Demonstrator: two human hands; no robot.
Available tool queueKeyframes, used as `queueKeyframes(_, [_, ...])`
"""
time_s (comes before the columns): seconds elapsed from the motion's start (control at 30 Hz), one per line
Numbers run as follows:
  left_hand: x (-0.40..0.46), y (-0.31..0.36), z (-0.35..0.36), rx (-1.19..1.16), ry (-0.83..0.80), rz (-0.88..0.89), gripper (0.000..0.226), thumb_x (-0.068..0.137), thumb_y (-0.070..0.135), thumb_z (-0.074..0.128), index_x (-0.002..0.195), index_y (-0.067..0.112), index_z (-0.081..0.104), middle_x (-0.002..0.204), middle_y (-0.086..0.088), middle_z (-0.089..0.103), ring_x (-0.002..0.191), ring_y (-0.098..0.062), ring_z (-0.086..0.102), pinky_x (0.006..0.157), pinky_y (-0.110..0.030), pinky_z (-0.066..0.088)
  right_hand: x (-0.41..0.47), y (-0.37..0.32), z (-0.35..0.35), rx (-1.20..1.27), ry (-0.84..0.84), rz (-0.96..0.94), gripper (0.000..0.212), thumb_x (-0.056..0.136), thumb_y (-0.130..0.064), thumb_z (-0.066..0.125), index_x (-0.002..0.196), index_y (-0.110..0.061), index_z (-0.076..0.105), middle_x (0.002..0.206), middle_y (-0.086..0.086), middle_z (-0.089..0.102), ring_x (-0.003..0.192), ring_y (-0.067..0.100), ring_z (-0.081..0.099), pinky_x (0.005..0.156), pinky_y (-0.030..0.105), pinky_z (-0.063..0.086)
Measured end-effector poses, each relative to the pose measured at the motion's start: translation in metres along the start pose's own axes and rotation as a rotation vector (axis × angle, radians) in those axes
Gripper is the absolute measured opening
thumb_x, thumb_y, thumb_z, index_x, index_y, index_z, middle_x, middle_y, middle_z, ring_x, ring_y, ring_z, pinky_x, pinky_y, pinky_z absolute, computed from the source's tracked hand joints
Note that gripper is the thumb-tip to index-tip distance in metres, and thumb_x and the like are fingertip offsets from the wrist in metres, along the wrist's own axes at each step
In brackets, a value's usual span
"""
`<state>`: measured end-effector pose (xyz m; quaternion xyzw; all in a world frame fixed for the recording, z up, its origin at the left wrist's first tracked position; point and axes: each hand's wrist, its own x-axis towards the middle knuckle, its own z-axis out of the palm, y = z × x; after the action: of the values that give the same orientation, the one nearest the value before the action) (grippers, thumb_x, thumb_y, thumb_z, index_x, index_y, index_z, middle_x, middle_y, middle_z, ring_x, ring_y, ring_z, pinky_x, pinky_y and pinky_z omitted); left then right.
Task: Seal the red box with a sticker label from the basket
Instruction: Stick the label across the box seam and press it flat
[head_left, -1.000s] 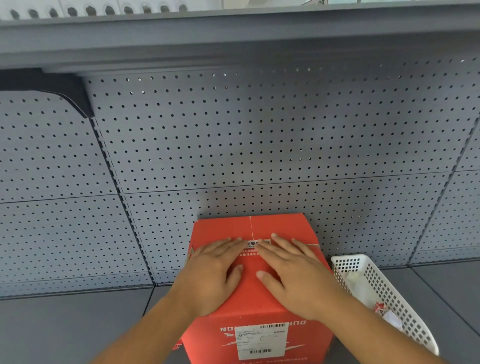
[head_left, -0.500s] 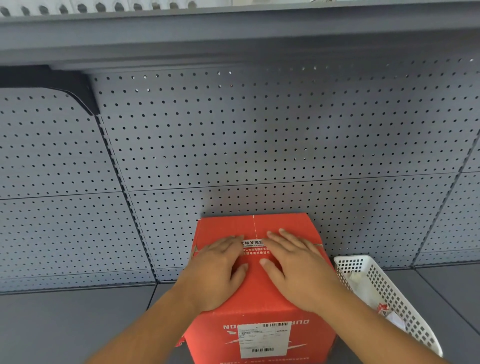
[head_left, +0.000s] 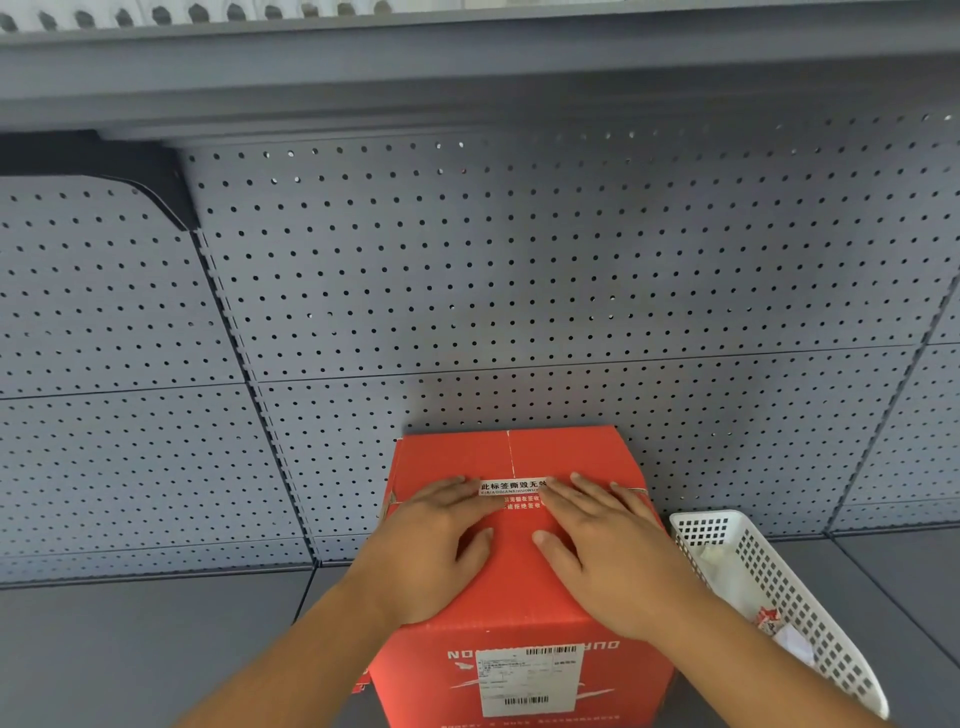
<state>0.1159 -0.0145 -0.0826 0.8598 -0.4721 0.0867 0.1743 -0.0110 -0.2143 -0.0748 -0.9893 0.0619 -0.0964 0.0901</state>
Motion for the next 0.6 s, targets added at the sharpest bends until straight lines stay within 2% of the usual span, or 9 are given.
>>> queueKeyframes(0.13, [-0.0019, 0.0000, -0.0007, 0.012, -0.007, 0.023, 0.042, 0.101, 0.051, 0.039, 0.141, 0.049, 0.049, 0.156, 0.008, 0.045, 0.146, -0.013, 0.032, 0.113, -0.019, 0.011, -0.0024, 0.0010, -0.0031, 0.029, -0.053, -0.085, 0.055, 0.101, -0.061, 0.018, 0.155, -0.047, 0.019, 0.166, -0.022, 0.013, 0.153, 0.005, 0.002, 0.125, 0.044, 0.001])
queueKeyframes(0.27, [-0.0004, -0.0002, -0.0014, 0.018, -0.017, 0.044, 0.041, 0.102, 0.051, 0.037, 0.142, 0.051, 0.047, 0.156, 0.012, 0.044, 0.146, -0.013, 0.031, 0.116, -0.024, 0.016, -0.0019, 0.0018, -0.0029, 0.040, -0.031, -0.091, 0.056, 0.100, -0.062, 0.019, 0.153, -0.046, 0.026, 0.163, -0.025, 0.022, 0.152, 0.003, 0.004, 0.125, 0.044, 0.002])
queueKeyframes(0.37, [-0.0019, -0.0002, -0.0004, -0.015, 0.025, 0.030, 0.039, 0.099, 0.042, 0.045, 0.134, 0.041, 0.061, 0.146, 0.008, 0.057, 0.141, -0.014, 0.042, 0.117, -0.024, 0.021, -0.0036, 0.0019, 0.0000, 0.025, 0.043, -0.081, 0.057, 0.100, -0.061, 0.021, 0.151, -0.042, 0.038, 0.159, -0.025, 0.033, 0.152, 0.004, 0.012, 0.124, 0.044, 0.007])
queueKeyframes(0.47, [-0.0059, -0.0021, 0.0011, -0.018, 0.074, -0.017, 0.038, 0.093, 0.040, 0.048, 0.124, 0.033, 0.071, 0.137, 0.008, 0.065, 0.134, -0.012, 0.051, 0.114, -0.039, 0.040, -0.0056, 0.0030, 0.0019, 0.022, 0.132, -0.049, 0.056, 0.099, -0.057, 0.027, 0.142, -0.034, 0.054, 0.151, -0.020, 0.049, 0.149, 0.007, 0.025, 0.122, 0.043, 0.016])
queueKeyframes(0.53, [-0.0083, 0.0000, 0.0001, -0.002, 0.102, -0.035, 0.039, 0.091, 0.039, 0.049, 0.119, 0.028, 0.074, 0.132, 0.005, 0.069, 0.128, -0.012, 0.057, 0.110, -0.037, 0.045, -0.0071, 0.0032, 0.0026, 0.024, 0.179, -0.028, 0.054, 0.098, -0.054, 0.032, 0.135, -0.030, 0.062, 0.144, -0.016, 0.058, 0.145, 0.010, 0.036, 0.119, 0.043, 0.023])
queueKeyframes(0.6, [-0.0097, 0.0042, -0.0012, 0.012, 0.124, -0.045, 0.038, 0.090, 0.036, 0.050, 0.114, 0.024, 0.077, 0.127, 0.003, 0.072, 0.122, -0.012, 0.063, 0.109, -0.029, 0.045, -0.0083, 0.0031, 0.0033, 0.012, 0.208, -0.010, 0.052, 0.096, -0.051, 0.035, 0.127, -0.026, 0.068, 0.136, -0.012, 0.065, 0.139, 0.013, 0.045, 0.115, 0.044, 0.031])
